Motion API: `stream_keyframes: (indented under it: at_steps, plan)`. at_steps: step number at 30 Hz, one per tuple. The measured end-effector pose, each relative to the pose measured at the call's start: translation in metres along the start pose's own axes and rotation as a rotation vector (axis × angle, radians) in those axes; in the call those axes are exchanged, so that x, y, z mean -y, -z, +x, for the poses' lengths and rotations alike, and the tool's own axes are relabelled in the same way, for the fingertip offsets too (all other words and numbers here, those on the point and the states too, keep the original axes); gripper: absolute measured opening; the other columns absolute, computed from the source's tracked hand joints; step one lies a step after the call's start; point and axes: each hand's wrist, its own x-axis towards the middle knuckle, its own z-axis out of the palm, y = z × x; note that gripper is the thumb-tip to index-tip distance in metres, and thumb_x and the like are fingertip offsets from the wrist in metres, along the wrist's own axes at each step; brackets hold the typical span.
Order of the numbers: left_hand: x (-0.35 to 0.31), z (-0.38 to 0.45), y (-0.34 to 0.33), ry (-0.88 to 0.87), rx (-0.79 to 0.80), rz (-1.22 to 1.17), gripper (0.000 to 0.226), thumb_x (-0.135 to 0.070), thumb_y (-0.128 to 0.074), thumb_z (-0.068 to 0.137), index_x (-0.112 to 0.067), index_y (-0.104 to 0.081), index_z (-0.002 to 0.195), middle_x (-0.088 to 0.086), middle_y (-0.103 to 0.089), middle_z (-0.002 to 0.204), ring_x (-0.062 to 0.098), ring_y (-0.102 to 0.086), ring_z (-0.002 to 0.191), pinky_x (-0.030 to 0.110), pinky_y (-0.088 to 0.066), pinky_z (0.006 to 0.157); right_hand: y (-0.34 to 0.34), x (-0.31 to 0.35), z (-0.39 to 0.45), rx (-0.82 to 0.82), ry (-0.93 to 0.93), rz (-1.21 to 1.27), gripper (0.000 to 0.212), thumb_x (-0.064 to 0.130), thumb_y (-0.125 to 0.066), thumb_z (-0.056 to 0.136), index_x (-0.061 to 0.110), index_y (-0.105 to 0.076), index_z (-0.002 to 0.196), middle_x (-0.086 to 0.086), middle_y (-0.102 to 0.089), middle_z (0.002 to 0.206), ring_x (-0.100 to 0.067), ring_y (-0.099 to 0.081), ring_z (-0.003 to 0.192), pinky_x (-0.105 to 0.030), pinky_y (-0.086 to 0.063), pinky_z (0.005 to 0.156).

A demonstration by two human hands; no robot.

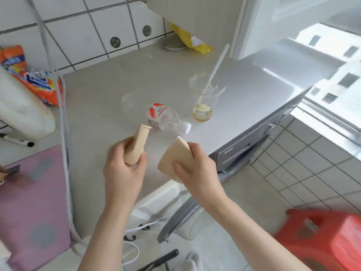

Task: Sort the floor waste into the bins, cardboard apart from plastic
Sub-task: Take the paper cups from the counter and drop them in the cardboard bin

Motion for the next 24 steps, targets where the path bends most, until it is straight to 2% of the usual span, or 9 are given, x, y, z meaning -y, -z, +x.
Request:
stream_keyframes:
  at_steps: [3, 6, 8, 10, 13, 17, 20, 22, 24]
  plan:
    - [-0.033, -0.023, -0.010, -0.068, 0.077, -0.072, 0.033, -0.012, -0.069, 0.079, -0.018, -0.061, 0.110, -0.008, -0.055, 0.107, 0.001, -0.053, 0.090, 0.014, -0.040, 0.082, 0.034, -0.015, -0.024, -0.087, -0.084, 0.089, 0.035, 0.023, -0.061, 0.086, 0.028, -0.047, 0.118, 0.018, -0.058, 0.098, 0.000, -0.056, 0.090, -0.016, -0.047, 0.070]
    - [-0.067, -0.049, -0.030, -0.108, 0.193, -0.142, 0.031, -0.015, -0.068, 0.080, -0.029, -0.057, 0.105, -0.011, -0.055, 0.104, -0.008, -0.053, 0.090, 0.010, -0.040, 0.080, 0.072, -0.039, -0.059, -0.187, -0.171, 0.117, 0.036, 0.018, -0.055, 0.087, 0.028, -0.046, 0.121, 0.014, -0.059, 0.101, -0.005, -0.056, 0.093, -0.024, -0.049, 0.075]
    - [-0.089, -0.074, -0.045, -0.149, 0.291, -0.155, 0.031, -0.019, -0.069, 0.081, -0.033, -0.054, 0.104, -0.010, -0.056, 0.102, -0.005, -0.054, 0.089, 0.006, -0.039, 0.074, 0.098, -0.059, -0.088, -0.263, -0.232, 0.148, 0.041, 0.014, -0.053, 0.085, 0.029, -0.045, 0.122, 0.013, -0.058, 0.103, -0.006, -0.055, 0.093, -0.026, -0.049, 0.075]
    - [-0.113, -0.105, -0.061, -0.159, 0.401, -0.182, 0.029, -0.024, -0.068, 0.082, -0.034, -0.053, 0.104, -0.010, -0.060, 0.098, 0.001, -0.057, 0.086, 0.009, -0.041, 0.070, 0.125, -0.081, -0.122, -0.345, -0.296, 0.193, 0.044, 0.011, -0.052, 0.082, 0.031, -0.045, 0.121, 0.013, -0.058, 0.104, -0.003, -0.055, 0.094, -0.023, -0.048, 0.073]
    - [-0.150, -0.165, -0.087, -0.142, 0.573, -0.257, 0.029, -0.030, -0.070, 0.080, -0.033, -0.051, 0.102, -0.016, -0.064, 0.089, 0.000, -0.061, 0.078, 0.013, -0.046, 0.062, 0.165, -0.115, -0.180, -0.464, -0.388, 0.246, 0.046, 0.007, -0.051, 0.080, 0.031, -0.045, 0.119, 0.014, -0.059, 0.104, -0.001, -0.055, 0.095, -0.021, -0.047, 0.074]
    - [-0.185, -0.263, -0.124, -0.173, 0.816, -0.255, 0.027, -0.047, -0.066, 0.079, -0.026, -0.052, 0.087, -0.006, -0.063, 0.073, 0.009, -0.058, 0.067, 0.031, -0.048, 0.060, 0.218, -0.162, -0.269, -0.595, -0.485, 0.245, 0.045, 0.005, -0.053, 0.078, 0.031, -0.046, 0.115, 0.018, -0.058, 0.101, -0.001, -0.056, 0.093, -0.021, -0.049, 0.074]
    - [-0.204, -0.333, -0.151, -0.209, 0.954, -0.232, 0.028, -0.046, -0.066, 0.079, -0.024, -0.049, 0.077, -0.004, -0.058, 0.063, 0.010, -0.052, 0.060, 0.025, -0.041, 0.055, 0.250, -0.198, -0.333, -0.679, -0.574, 0.235, 0.042, 0.006, -0.056, 0.078, 0.030, -0.049, 0.112, 0.018, -0.059, 0.098, -0.001, -0.056, 0.090, -0.024, -0.051, 0.073]
    - [-0.214, -0.380, -0.170, -0.200, 1.038, -0.244, 0.020, -0.037, -0.068, 0.081, -0.027, -0.052, 0.087, -0.008, -0.062, 0.072, 0.003, -0.055, 0.064, 0.020, -0.042, 0.058, 0.269, -0.225, -0.375, -0.750, -0.652, 0.246, 0.041, 0.008, -0.058, 0.078, 0.029, -0.051, 0.114, 0.016, -0.060, 0.098, -0.004, -0.058, 0.090, -0.029, -0.052, 0.077]
    - [-0.218, -0.423, -0.193, -0.128, 1.118, -0.265, 0.028, -0.031, -0.069, 0.083, -0.031, -0.051, 0.104, -0.014, -0.064, 0.090, -0.001, -0.059, 0.076, 0.020, -0.050, 0.071, 0.283, -0.254, -0.415, -0.827, -0.740, 0.266, 0.040, 0.010, -0.060, 0.078, 0.028, -0.053, 0.113, 0.014, -0.062, 0.097, -0.009, -0.060, 0.090, -0.036, -0.054, 0.079]
